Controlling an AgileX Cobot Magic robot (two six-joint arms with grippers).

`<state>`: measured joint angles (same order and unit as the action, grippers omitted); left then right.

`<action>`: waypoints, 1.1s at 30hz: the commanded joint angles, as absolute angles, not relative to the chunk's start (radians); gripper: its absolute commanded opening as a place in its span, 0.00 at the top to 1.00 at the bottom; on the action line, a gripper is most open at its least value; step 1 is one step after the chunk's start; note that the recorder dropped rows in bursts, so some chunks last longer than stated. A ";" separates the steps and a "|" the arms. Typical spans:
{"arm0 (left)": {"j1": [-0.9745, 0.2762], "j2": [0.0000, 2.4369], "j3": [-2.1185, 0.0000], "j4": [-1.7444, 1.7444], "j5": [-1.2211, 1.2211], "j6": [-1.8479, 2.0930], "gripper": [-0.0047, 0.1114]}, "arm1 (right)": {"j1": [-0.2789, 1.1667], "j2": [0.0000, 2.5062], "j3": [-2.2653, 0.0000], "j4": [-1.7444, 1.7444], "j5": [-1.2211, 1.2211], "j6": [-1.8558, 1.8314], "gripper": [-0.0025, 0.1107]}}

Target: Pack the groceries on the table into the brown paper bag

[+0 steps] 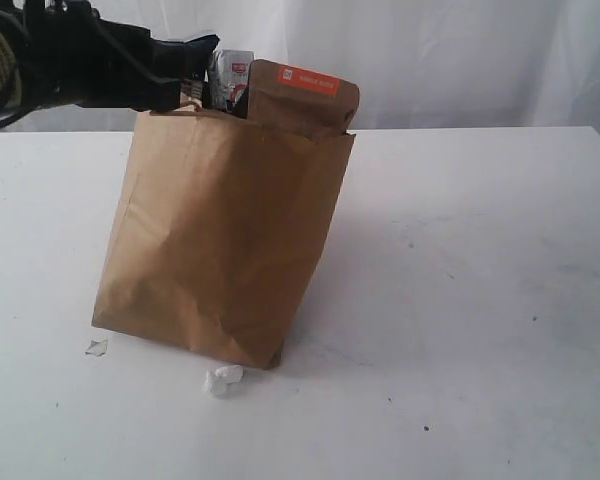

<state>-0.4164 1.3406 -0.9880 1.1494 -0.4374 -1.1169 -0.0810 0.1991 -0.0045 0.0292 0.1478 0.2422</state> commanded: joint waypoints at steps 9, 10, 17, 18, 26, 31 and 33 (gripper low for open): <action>-0.420 1.133 -0.990 1.175 -0.075 -1.133 0.45 | -0.077 0.201 0.000 0.033 0.142 0.241 0.98; -0.420 1.115 -0.990 1.175 -0.046 -1.133 0.45 | -0.077 0.201 0.000 0.033 0.142 0.241 0.98; -0.420 1.037 -0.988 1.085 0.181 -1.123 0.55 | -0.077 0.201 0.000 0.033 0.142 0.241 0.98; -0.420 1.028 -0.983 1.056 0.222 -1.114 0.61 | -0.077 0.201 0.000 0.033 0.142 0.241 0.98; -0.420 0.952 -0.804 0.774 0.366 -0.832 0.96 | -0.077 0.201 0.000 0.033 0.142 0.241 0.98; -0.420 0.880 -0.667 0.451 0.382 -0.574 0.96 | -0.077 0.201 0.000 0.033 0.142 0.241 0.98; -0.420 0.835 -0.627 0.259 0.385 -0.283 0.96 | -0.077 0.201 0.000 0.033 0.142 0.241 0.98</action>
<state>-0.4164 0.8779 -0.6587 0.4243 0.3711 -0.5174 -0.0810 0.1991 -0.0045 0.0292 0.1478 0.2422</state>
